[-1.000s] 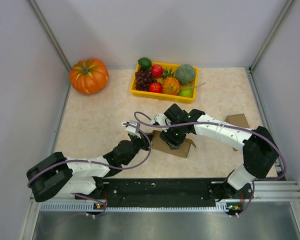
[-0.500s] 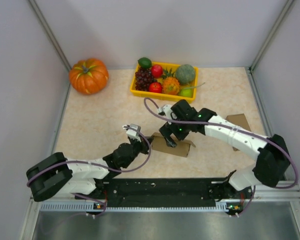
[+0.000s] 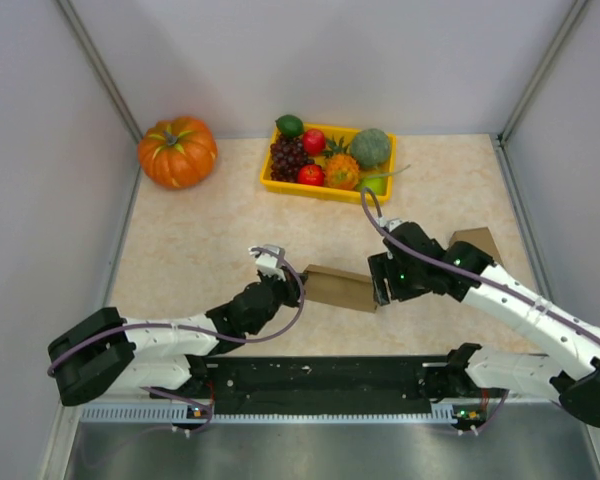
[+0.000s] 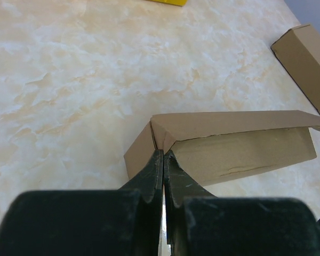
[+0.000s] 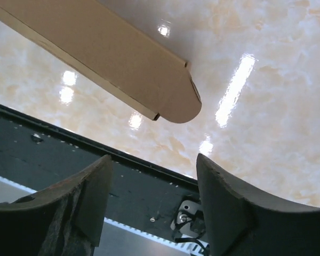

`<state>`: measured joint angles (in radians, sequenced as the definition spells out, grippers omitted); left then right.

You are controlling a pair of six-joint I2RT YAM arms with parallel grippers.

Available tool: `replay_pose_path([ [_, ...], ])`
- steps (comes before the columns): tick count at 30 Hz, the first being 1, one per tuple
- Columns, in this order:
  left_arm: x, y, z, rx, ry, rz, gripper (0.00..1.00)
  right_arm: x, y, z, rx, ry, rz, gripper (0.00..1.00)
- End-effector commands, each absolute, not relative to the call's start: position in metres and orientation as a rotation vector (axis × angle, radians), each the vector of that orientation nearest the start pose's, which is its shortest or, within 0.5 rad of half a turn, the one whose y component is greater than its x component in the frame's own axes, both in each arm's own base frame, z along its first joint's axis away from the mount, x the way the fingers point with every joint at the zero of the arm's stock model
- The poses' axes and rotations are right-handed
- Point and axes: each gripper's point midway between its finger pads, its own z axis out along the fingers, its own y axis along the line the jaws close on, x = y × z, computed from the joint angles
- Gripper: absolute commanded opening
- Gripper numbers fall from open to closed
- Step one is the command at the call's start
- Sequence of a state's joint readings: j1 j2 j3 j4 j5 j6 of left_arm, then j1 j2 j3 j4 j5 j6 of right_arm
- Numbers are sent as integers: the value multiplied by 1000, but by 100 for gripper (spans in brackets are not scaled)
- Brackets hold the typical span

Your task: Fold the paper box

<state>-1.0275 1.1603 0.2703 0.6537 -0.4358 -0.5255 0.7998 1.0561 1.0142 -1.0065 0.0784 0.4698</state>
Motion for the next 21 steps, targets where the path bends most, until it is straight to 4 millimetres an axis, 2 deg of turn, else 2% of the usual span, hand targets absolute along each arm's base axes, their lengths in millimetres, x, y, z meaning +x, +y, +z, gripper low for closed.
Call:
replay_pose_path([
  [1, 216, -262, 87, 221, 1943, -633, 0, 174, 169, 148, -385, 2558, 235, 59],
  [5, 213, -264, 87, 237, 1942, -633, 0, 192, 154, 132, -369, 2512, 69, 46],
  [7, 211, -265, 87, 245, 1940, -632, 0, 200, 157, 134, -377, 2467, 75, 40],
  [11, 211, -265, 89, 250, 1931, -627, 0, 211, 154, 137, -384, 2396, 42, 36],
  [15, 210, -264, 90, 252, 1928, -629, 0, 218, 162, 134, -420, 2370, 52, 29],
  [16, 210, -264, 89, 254, 1929, -629, 0, 219, 161, 132, -415, 2368, 49, 24],
  [21, 209, -265, 89, 266, 1927, -627, 0, 225, 173, 137, -400, 2329, 110, 12],
])
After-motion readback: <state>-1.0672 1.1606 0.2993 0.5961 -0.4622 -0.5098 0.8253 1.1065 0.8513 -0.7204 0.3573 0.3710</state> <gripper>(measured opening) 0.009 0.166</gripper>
